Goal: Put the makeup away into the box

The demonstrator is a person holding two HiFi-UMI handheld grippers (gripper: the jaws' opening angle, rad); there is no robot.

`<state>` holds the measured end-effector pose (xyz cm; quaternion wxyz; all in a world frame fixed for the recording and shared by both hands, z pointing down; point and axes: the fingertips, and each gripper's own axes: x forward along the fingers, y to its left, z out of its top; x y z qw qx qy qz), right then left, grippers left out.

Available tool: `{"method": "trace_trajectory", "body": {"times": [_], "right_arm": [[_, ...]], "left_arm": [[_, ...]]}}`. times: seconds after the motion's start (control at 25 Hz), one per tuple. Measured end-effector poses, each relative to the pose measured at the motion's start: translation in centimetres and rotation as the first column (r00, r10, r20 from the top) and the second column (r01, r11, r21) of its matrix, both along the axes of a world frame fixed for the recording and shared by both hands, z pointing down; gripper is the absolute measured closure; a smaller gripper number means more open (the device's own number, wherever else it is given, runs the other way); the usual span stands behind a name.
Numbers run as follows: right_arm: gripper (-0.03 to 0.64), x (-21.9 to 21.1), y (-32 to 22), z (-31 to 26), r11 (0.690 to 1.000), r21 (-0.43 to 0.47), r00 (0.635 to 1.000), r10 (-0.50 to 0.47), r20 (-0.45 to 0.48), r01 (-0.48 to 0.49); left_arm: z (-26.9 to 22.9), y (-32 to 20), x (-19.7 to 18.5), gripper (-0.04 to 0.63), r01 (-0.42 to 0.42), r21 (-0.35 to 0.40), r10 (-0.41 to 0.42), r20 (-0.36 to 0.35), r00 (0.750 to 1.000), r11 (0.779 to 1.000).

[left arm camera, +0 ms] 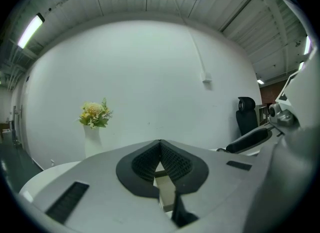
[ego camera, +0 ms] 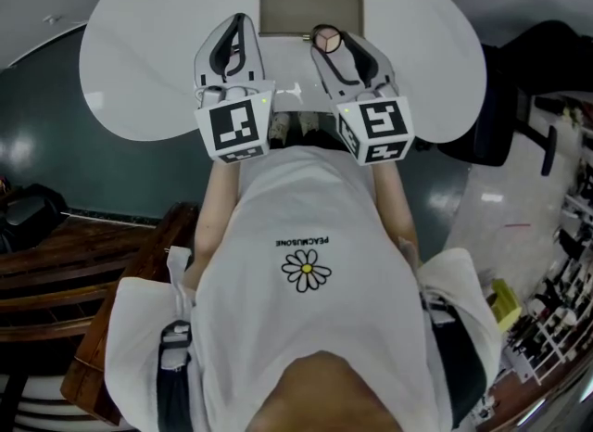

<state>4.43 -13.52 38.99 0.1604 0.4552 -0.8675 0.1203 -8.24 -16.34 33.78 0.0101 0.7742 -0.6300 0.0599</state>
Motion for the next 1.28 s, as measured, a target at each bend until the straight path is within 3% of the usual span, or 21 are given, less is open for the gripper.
{"method": "trace_trajectory", "body": {"times": [0.36, 0.52, 0.64, 0.76, 1.0, 1.12, 1.28], "right_arm": [[0.394, -0.3, -0.3, -0.7, 0.999, 0.020, 1.000, -0.026, -0.005, 0.026], [0.394, -2.2, -2.0, 0.0, 0.996, 0.001, 0.995, -0.090, -0.037, 0.090], [0.394, -4.2, -4.3, 2.6, 0.977, -0.055, 0.977, -0.209, -0.031, 0.207], [0.394, -5.9, -6.4, 5.8, 0.929, -0.138, 0.934, -0.352, -0.055, 0.342], [0.394, -9.0, -8.9, 10.8, 0.816, -0.304, 0.821, -0.551, -0.150, 0.492], [0.393, -10.1, -9.4, 13.1, 0.762, -0.387, 0.767, -0.616, -0.182, 0.520], [0.394, -10.3, -9.9, 15.6, 0.738, -0.457, 0.696, -0.653, -0.299, 0.497]], "left_arm": [[-0.2, 0.1, 0.4, 0.577, 0.000, 0.006, 0.000, 0.006, 1.000, 1.000], [0.1, 0.5, -0.7, 0.577, 0.034, -0.004, -0.034, 0.006, 0.999, 0.999], [0.5, 0.8, -1.6, 0.577, 0.064, -0.014, -0.064, 0.009, 0.998, 0.998], [0.8, 1.0, -2.4, 0.577, 0.090, -0.026, -0.089, 0.013, 0.996, 0.996], [1.0, 1.6, -4.3, 0.577, 0.149, -0.036, -0.148, 0.025, 0.989, 0.988], [0.9, 2.0, -4.9, 0.577, 0.171, -0.038, -0.170, 0.029, 0.985, 0.985], [0.9, 2.3, -5.6, 0.577, 0.202, -0.039, -0.200, 0.042, 0.979, 0.979]]}}
